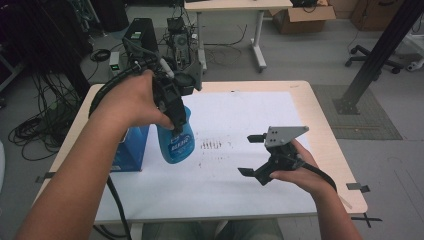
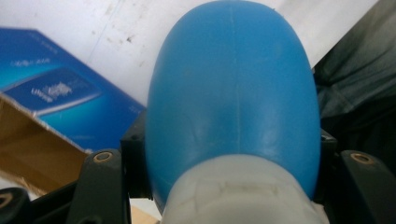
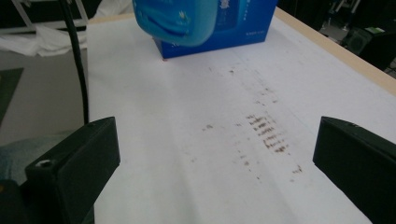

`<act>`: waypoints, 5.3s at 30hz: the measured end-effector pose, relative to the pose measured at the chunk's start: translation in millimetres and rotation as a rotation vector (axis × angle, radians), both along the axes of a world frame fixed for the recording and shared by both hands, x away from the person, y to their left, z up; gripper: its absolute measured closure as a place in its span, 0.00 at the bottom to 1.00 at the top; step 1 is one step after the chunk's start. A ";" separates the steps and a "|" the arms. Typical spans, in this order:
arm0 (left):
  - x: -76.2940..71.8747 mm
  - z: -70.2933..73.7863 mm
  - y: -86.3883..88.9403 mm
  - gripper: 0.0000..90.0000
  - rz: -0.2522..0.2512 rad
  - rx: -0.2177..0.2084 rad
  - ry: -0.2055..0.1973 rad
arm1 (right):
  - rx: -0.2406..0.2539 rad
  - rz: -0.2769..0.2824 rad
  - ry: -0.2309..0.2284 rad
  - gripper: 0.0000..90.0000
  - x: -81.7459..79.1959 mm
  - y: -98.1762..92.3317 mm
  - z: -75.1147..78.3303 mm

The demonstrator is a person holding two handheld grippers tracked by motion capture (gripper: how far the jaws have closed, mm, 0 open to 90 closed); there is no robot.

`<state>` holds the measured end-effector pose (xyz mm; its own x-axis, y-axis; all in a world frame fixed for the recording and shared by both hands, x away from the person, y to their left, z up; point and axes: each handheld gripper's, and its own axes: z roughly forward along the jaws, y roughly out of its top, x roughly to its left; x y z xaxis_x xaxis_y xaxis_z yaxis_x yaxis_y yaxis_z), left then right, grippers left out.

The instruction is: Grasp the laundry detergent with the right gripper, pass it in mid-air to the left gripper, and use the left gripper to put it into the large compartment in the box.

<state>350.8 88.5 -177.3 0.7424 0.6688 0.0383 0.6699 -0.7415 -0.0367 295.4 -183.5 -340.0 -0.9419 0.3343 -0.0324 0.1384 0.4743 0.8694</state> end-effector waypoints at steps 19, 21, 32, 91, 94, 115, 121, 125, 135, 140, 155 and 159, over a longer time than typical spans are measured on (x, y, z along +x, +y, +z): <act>17.6 52.3 57.9 0.43 0.295 -0.054 -0.022 | -0.354 0.051 0.024 0.02 15.4 -9.0 31.7; 20.1 60.6 67.7 0.43 0.348 -0.067 -0.022 | -0.382 0.059 0.028 0.02 16.2 -7.8 30.7; 31.0 90.1 116.7 0.43 0.612 -0.070 -0.054 | -0.451 0.084 0.045 0.03 16.4 -5.3 23.7; 64.4 -22.6 186.2 0.43 0.848 -0.030 -0.037 | -0.476 0.096 0.099 0.03 18.6 -9.9 12.9; 66.4 -31.9 186.2 0.43 0.844 -0.024 -0.031 | -0.478 0.099 0.099 0.03 19.3 -10.1 13.7; 75.9 -77.4 184.3 0.43 0.823 -0.012 -0.012 | -0.490 0.101 0.117 0.03 21.6 -8.3 10.8; 76.3 -83.8 185.4 0.43 0.818 -0.008 -0.011 | -0.490 0.102 0.117 0.03 21.1 -8.4 10.6; 76.6 -90.6 185.1 0.43 0.814 -0.007 -0.007 | -0.487 0.100 0.117 0.03 20.9 -8.8 10.4; 79.2 -103.6 182.7 0.43 0.798 0.004 0.004 | -0.493 0.101 0.125 0.03 20.8 -7.3 8.5; 80.2 -109.4 182.5 0.43 0.788 0.005 0.005 | -0.492 0.100 0.124 0.03 21.2 -7.5 8.3; 80.7 -124.2 184.4 0.43 0.784 0.009 0.014 | -0.490 0.104 0.119 0.03 20.4 -3.9 7.3; 80.4 -124.7 184.8 0.43 0.785 0.008 0.016 | -0.490 0.102 0.122 0.03 19.8 -4.2 7.7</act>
